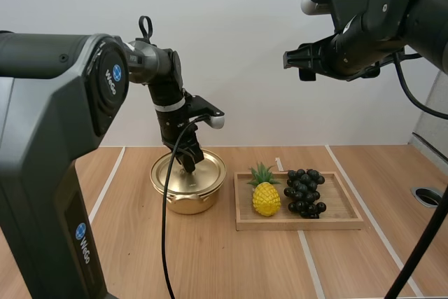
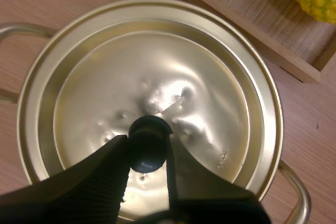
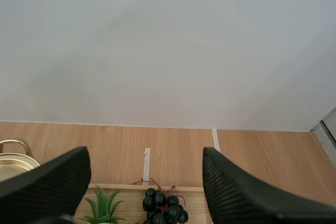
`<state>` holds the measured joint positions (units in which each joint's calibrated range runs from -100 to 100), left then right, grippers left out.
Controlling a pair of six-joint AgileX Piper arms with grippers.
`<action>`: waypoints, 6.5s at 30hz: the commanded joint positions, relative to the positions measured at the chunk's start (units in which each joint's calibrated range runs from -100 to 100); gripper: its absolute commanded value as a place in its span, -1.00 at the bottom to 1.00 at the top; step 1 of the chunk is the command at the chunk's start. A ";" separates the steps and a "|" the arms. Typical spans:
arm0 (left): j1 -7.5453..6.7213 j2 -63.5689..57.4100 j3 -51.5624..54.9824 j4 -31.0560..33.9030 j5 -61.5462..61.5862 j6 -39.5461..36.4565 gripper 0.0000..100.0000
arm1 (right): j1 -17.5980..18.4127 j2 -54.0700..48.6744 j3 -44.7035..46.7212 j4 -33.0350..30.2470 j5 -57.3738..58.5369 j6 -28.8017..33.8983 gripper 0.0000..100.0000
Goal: Open the pot, put the pineapple inside, and close it
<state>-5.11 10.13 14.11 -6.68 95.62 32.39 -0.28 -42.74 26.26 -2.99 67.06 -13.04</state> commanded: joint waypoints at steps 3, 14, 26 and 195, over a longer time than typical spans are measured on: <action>-0.03 0.04 -0.71 0.09 -1.70 -0.55 -1.00 | -0.19 -0.37 0.22 -0.32 0.21 -0.35 1.00; -0.03 0.04 -0.71 0.09 -4.00 -0.65 -1.00 | -0.19 -0.37 0.22 -0.32 0.21 -0.35 1.00; -0.03 0.04 -0.71 0.09 -4.01 -0.65 -1.00 | -0.19 -0.37 0.22 -0.32 0.21 -0.35 1.00; -0.03 -44.22 -20.77 1.92 -63.73 -12.93 -1.00 | -0.19 18.74 0.22 3.80 24.55 -4.11 1.00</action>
<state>-5.11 -32.80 -6.16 -4.52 35.59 20.11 -0.28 -23.58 26.26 2.92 91.88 -16.76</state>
